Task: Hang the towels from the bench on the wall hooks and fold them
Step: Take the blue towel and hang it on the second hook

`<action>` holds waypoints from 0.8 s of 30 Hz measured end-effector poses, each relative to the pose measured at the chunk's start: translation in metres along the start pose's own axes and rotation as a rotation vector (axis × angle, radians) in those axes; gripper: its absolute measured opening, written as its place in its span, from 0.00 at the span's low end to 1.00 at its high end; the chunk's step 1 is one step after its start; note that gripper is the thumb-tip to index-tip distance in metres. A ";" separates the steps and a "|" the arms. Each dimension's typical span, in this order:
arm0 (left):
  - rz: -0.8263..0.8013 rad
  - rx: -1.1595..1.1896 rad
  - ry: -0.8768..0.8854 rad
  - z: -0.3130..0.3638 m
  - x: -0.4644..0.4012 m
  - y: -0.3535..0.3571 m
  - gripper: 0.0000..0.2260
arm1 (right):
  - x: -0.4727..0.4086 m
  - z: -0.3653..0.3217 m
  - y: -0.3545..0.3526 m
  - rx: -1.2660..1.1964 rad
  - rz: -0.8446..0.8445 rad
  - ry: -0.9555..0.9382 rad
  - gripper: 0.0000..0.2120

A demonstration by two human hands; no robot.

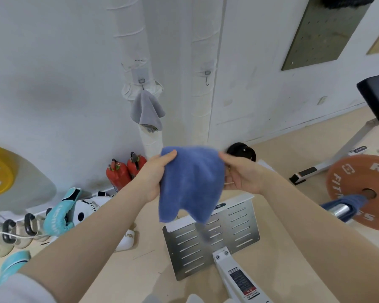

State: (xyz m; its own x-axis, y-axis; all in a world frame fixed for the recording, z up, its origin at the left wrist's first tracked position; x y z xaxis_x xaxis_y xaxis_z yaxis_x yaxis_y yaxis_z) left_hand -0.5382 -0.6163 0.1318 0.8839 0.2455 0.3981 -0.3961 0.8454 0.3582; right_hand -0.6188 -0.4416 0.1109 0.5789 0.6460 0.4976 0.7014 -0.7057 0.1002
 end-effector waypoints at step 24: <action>0.201 -0.602 0.577 0.060 -0.003 0.000 0.07 | 0.018 -0.070 -0.006 0.361 0.527 -0.612 0.22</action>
State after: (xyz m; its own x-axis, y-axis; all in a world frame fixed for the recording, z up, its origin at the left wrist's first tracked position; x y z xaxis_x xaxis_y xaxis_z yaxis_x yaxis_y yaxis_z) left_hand -0.5555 -0.6451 0.1816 0.8638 0.4827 -0.1441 -0.5038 0.8275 -0.2479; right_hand -0.6413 -0.4460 0.1793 0.9125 0.3777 -0.1568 0.3089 -0.8878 -0.3412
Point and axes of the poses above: each hand's wrist, its own x-axis away from the middle knuckle, its own y-axis out of the palm, z = x × y, the point moved 5 cm from there along -x, towards the middle knuckle, and after that the axes turned 6 degrees about x, right-handed, at the moved point
